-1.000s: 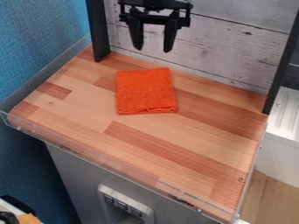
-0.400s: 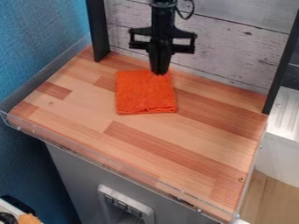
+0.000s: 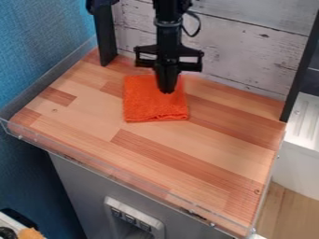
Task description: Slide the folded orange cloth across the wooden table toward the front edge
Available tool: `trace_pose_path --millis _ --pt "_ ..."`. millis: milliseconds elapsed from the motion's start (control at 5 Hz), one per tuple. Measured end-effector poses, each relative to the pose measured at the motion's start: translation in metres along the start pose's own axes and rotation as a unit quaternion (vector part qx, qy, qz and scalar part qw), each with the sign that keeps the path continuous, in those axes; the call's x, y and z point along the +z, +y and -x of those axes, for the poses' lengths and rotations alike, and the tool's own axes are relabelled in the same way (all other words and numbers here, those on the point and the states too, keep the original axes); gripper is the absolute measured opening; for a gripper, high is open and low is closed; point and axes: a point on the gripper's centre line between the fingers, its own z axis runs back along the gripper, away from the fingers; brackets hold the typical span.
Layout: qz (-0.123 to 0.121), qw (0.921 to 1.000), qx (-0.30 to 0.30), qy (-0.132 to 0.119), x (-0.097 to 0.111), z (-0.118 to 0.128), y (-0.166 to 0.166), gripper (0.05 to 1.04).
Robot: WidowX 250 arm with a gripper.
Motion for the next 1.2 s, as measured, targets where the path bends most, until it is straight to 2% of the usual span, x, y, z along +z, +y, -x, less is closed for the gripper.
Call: trace_pose_path --millis 400,600,800,1200 --pt "0.006 0.9999 -0.002 -0.008 -0.018 0.0 -0.001 0.059" --pt "0.007 0.9998 -0.007 -0.019 -0.018 -0.003 0.0 0.059" --pt "0.001 0.9999 -0.008 -0.012 -0.028 -0.004 0.006 0.059" --pt "-0.008 0.9997 -0.01 -0.022 -0.032 0.001 0.011 0.059"
